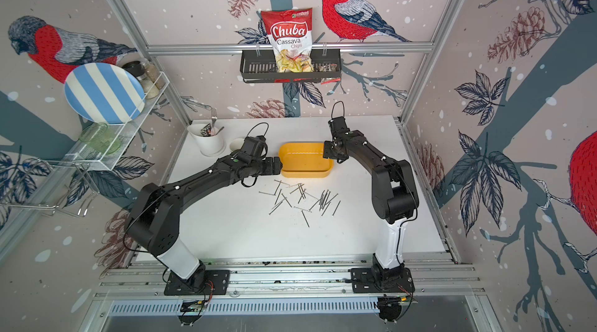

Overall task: Put the nails on the desktop into the storage box
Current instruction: Move the storage box to the center of the board.

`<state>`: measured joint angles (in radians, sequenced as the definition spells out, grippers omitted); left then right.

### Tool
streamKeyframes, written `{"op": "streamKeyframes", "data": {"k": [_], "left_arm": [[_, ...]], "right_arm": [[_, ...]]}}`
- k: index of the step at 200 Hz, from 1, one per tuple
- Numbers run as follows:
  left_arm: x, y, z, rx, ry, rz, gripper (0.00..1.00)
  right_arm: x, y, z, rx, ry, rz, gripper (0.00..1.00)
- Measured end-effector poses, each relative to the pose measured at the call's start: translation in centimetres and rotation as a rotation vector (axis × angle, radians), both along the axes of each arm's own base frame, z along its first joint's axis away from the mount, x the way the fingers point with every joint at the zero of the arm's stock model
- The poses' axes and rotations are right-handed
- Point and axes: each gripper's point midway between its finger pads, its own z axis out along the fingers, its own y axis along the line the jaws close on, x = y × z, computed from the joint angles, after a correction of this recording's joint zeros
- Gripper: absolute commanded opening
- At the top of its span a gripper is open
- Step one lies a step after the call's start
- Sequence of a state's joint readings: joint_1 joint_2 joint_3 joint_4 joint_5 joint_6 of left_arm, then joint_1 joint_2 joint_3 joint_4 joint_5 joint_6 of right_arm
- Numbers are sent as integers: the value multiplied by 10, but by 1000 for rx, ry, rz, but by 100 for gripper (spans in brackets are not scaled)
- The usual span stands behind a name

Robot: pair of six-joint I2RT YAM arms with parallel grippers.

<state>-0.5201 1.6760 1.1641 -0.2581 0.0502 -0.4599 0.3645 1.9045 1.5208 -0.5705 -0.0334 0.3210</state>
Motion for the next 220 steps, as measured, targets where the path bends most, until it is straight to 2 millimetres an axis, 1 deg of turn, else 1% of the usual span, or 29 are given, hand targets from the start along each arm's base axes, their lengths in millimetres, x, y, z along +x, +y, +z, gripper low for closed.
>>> {"op": "streamKeyframes", "data": {"k": [14,22,33,52,65,79,91,106,120,145,168,220], "left_arm": [[2,-2,3,0,-9,-9,92],[3,-3,4,-1,-13,-17,92],[3,-7,5,1,-17,-31,92],[-2,-22,4,8,-23,-85,92],[-10,-36,0,16,-19,-140,92],[-19,-47,-6,19,-6,-186,91],[-27,-52,-11,23,5,-216,91],[-34,-56,-17,26,18,-241,91],[-39,-61,-18,20,25,-258,91],[-43,-65,-18,21,26,-271,90],[-45,-65,-19,26,33,-273,90],[-53,-57,-21,38,41,-266,91]], "right_arm": [[-9,-1,10,4,-5,2,54],[-17,-4,12,3,6,-2,54],[-33,-9,8,-1,36,-12,54],[-69,-22,-6,-14,117,-32,54],[-91,-27,-14,-16,167,-31,54],[-114,-31,-24,-16,224,-38,54],[-132,-34,-33,-20,270,-34,54],[-149,-36,-39,-22,310,-43,54],[-162,-36,-46,-23,336,-38,53],[-187,-39,-65,-34,406,-45,49],[-201,-39,-76,-37,451,-49,47],[-210,-33,-92,-58,493,-30,44]]}}
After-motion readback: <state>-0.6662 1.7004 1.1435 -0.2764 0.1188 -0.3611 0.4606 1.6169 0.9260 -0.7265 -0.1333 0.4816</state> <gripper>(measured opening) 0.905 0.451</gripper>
